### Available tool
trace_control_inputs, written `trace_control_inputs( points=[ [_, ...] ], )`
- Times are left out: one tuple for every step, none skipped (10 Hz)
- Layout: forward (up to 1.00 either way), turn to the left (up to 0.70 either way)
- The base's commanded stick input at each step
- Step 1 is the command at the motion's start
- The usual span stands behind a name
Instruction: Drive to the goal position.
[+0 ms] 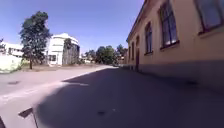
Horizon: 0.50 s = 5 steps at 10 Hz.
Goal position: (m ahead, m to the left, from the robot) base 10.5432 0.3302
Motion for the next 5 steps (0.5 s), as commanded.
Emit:
trace_control_inputs(
  points=[
    [0.7, 0.0],
    [0.7, 0.0],
    [0.7, 0.01],
    [0.7, 0.04],
    [0.7, 0.06]
  ],
)
